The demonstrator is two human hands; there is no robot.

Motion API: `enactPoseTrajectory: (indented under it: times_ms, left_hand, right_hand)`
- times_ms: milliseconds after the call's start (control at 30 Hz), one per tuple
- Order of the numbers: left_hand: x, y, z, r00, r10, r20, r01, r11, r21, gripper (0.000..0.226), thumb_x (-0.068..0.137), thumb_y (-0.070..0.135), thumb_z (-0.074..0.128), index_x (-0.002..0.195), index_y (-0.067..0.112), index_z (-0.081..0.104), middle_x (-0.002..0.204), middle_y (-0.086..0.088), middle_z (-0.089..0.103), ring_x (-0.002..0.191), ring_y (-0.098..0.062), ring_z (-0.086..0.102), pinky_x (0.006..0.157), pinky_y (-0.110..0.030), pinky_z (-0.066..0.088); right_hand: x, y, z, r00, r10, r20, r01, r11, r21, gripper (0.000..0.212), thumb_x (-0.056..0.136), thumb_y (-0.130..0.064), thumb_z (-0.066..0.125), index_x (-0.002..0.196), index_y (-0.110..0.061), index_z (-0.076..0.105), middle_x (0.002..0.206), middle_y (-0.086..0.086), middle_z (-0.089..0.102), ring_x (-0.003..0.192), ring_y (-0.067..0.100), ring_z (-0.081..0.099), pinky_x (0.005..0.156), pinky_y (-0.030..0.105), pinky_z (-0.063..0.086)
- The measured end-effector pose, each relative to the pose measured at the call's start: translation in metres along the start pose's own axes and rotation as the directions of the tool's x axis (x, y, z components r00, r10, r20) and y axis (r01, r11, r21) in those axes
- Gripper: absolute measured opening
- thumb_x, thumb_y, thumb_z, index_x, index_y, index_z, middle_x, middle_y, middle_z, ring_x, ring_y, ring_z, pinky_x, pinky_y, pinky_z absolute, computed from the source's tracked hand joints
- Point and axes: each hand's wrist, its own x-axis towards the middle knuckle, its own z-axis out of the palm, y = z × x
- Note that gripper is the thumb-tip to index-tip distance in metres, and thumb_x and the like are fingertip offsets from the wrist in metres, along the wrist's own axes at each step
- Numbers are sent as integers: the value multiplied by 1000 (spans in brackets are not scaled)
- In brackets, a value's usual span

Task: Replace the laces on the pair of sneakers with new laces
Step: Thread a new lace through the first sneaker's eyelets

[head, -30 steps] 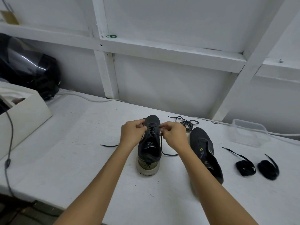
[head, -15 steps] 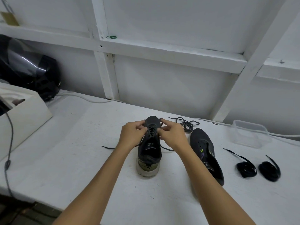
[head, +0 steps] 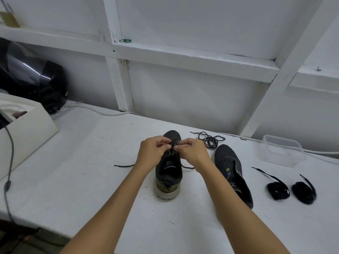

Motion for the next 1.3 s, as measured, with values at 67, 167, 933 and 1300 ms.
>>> enactPoseTrajectory:
  times_ms: [67, 167, 933, 1300]
  left_hand:
    - [0, 0, 1, 999, 48, 16, -48, 998, 34, 17, 88, 12, 75, 100, 22, 80, 91, 13, 76, 83, 11, 65, 82, -8, 48]
    - [2, 2, 2, 994, 109, 23, -110, 990, 89, 20, 88, 13, 75, 104, 24, 80, 97, 10, 77, 83, 12, 63, 79, -1, 44]
    - [14, -5, -9, 832, -223, 508, 394, 882, -258, 19, 102, 42, 53, 101, 24, 61, 85, 11, 67, 85, -12, 51, 71, -28, 36]
    - [4, 8, 9, 979, 104, 177, -159, 931, 330, 9, 95, 14, 57, 98, 18, 50, 81, -1, 62, 72, -19, 59, 62, -30, 46]
  right_hand:
    - [-1, 0, -1, 999, -33, 19, 33, 999, -1, 9, 77, -17, 82, 76, -26, 79, 80, 2, 78, 86, 29, 75, 88, 50, 60]
    - [-5, -1, -1, 995, -79, 53, 78, 997, 23, 18, 85, -10, 76, 78, -26, 81, 82, 6, 78, 85, 30, 74, 87, 49, 60]
    - [-10, 13, -3, 973, -204, 107, 193, 975, 109, 26, 97, -2, 61, 91, -23, 75, 86, 0, 76, 83, 20, 68, 89, 46, 57]
    - [-8, 6, -6, 961, -264, 79, 261, 964, 38, 28, 93, 3, 66, 85, -23, 74, 75, -6, 75, 71, 12, 66, 75, 31, 58]
